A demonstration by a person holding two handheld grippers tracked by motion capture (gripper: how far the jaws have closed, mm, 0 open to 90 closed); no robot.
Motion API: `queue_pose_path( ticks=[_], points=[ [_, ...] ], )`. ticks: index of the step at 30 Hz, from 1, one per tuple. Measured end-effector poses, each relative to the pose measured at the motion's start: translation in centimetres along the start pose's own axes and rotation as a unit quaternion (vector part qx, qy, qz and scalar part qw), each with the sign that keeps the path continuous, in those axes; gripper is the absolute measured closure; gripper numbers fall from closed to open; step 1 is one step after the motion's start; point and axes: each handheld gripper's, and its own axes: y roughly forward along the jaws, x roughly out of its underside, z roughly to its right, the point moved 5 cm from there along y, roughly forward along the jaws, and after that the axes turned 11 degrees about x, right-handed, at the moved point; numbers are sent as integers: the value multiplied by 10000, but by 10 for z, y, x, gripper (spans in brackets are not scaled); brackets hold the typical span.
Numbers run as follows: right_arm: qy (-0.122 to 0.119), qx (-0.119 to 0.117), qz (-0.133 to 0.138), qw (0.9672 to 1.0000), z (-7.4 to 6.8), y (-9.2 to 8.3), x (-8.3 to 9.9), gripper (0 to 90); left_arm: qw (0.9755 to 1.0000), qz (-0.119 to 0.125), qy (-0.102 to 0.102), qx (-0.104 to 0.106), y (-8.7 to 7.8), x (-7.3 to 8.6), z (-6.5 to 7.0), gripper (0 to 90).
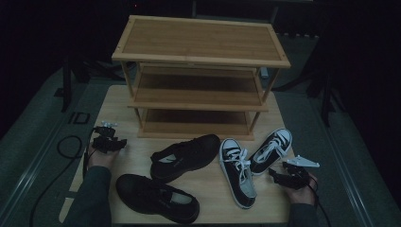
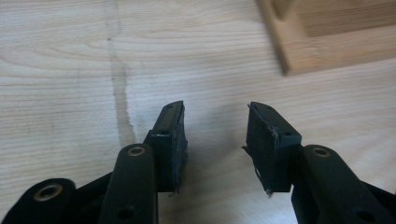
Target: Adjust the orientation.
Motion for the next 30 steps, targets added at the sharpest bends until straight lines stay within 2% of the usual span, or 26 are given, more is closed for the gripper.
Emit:
queue_pose_path(
  ticks=[2,3,6,12,19,30],
  points=[
    [12,6,-2,10000,0,0,0,278,10000,7,9,59,-2,0,2,591],
    [13,7,-2,10000,0,0,0,278,9998,-18,55,206,-6,0,5,596],
    [16,10,-2,10000,0,0,0,278,9993,-34,115,365,-12,-1,10,607],
    [28,46,-7,10000,0,0,0,278,9982,30,206,570,-29,-6,18,602],
    [57,70,-7,10000,-1,-1,0,278,9970,109,313,696,-46,-9,30,596],
    [76,92,-13,9999,-1,-1,1,278,9952,33,583,785,-63,-5,51,594]
  ],
)
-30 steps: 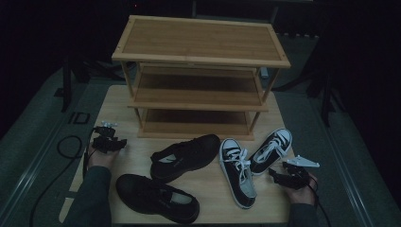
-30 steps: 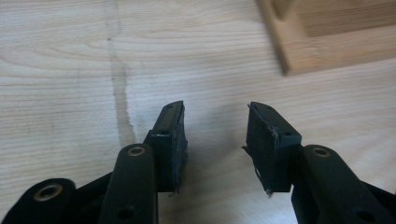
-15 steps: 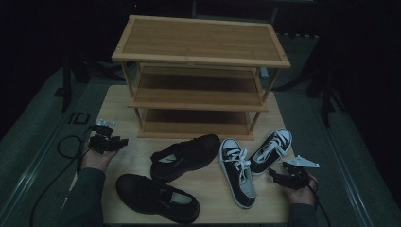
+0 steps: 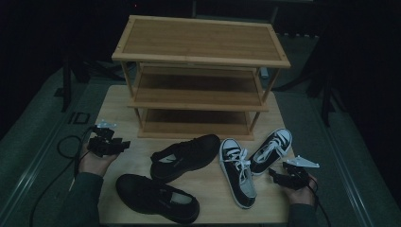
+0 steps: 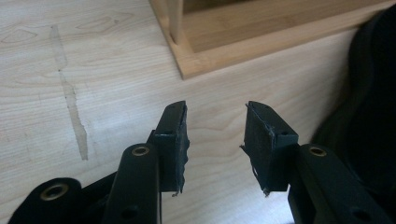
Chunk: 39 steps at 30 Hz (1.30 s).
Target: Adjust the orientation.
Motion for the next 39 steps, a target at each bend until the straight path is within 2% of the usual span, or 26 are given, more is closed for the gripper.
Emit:
queue_pose_path(
  ticks=[10,25,28,33,39],
  points=[
    [2,-1,-1,10000,0,0,0,278,9995,-145,200,174,-6,5,18,594],
    [2,1,-1,10000,0,0,0,278,9992,-76,212,344,-20,17,32,590],
    [2,1,-1,10000,0,0,0,277,9989,-72,241,391,-22,20,35,611],
    [2,1,-1,10000,0,0,0,277,9987,-116,307,388,-25,24,42,616],
    [3,0,-1,10000,0,0,0,278,9982,-123,282,507,-29,28,48,616]
  ],
)
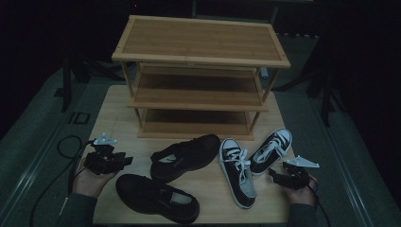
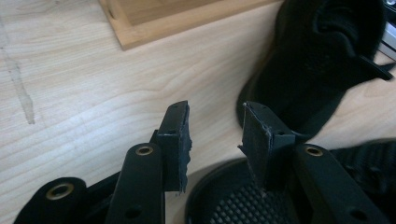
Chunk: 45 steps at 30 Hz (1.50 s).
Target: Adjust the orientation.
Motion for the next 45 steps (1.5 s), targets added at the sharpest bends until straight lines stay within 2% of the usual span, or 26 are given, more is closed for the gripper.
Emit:
queue_pose_path(
  ticks=[8,18,24,30,34,45],
  points=[
    [-1,0,0,10000,0,0,0,277,9999,-50,90,105,-5,6,10,609],
    [0,0,0,10000,0,0,0,278,9995,-82,194,219,-7,6,18,611],
    [0,0,0,10000,0,0,0,277,9986,-155,354,364,-3,7,25,609],
    [-1,-1,0,10000,0,0,0,277,9979,-208,452,418,0,6,32,621],
    [-1,0,0,10000,0,0,0,277,9965,-340,588,482,3,7,41,623],
    [0,-1,0,10000,0,0,0,277,9942,-500,711,636,11,12,52,630]
  ],
)
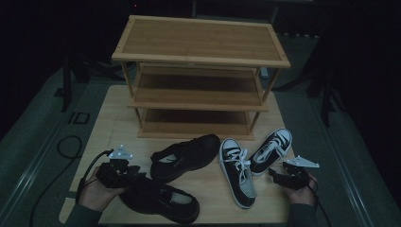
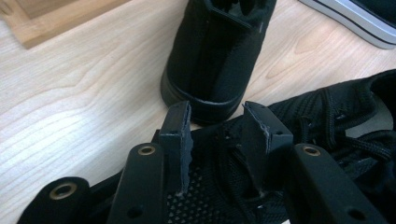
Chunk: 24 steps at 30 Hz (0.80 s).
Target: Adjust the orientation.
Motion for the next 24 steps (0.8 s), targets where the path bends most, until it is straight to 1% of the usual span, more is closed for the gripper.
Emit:
queue_pose_path(
  ticks=[5,7,9,11,13,14,16,17,18,21,22,23,24],
  points=[
    [0,1,0,10000,0,0,0,278,9999,-107,-37,55,4,5,2,645],
    [1,0,0,10000,0,0,0,277,9999,-144,-71,51,4,8,1,669],
    [0,1,0,10000,0,0,0,277,9997,-193,-91,107,4,11,0,718],
    [-1,2,-4,10000,0,0,0,277,9995,-275,-114,110,5,14,-2,772],
    [-2,1,-4,10000,0,0,0,277,9994,-298,-134,116,5,14,-2,830],
    [-1,2,-3,10000,0,0,0,277,9992,-368,-106,73,6,16,-3,866],
    [-1,1,-3,10000,0,0,0,277,9989,-458,-81,-73,5,17,-5,879],
    [-1,1,-3,10000,0,0,0,277,9989,-458,-81,-73,5,17,-5,881],
    [0,1,-2,10000,0,0,0,277,9987,-446,-99,-205,3,17,-10,883],
    [-1,1,-1,10000,0,0,0,277,9988,-415,-110,-232,2,15,-14,885],
    [1,1,-2,10000,0,0,0,277,9987,-410,-103,-294,1,13,-16,885],
    [3,0,3,10000,0,0,0,277,9982,-387,-112,-436,0,11,-21,885],
    [3,0,3,10000,0,0,0,277,9982,-387,-112,-436,0,11,-21,885]
  ],
)
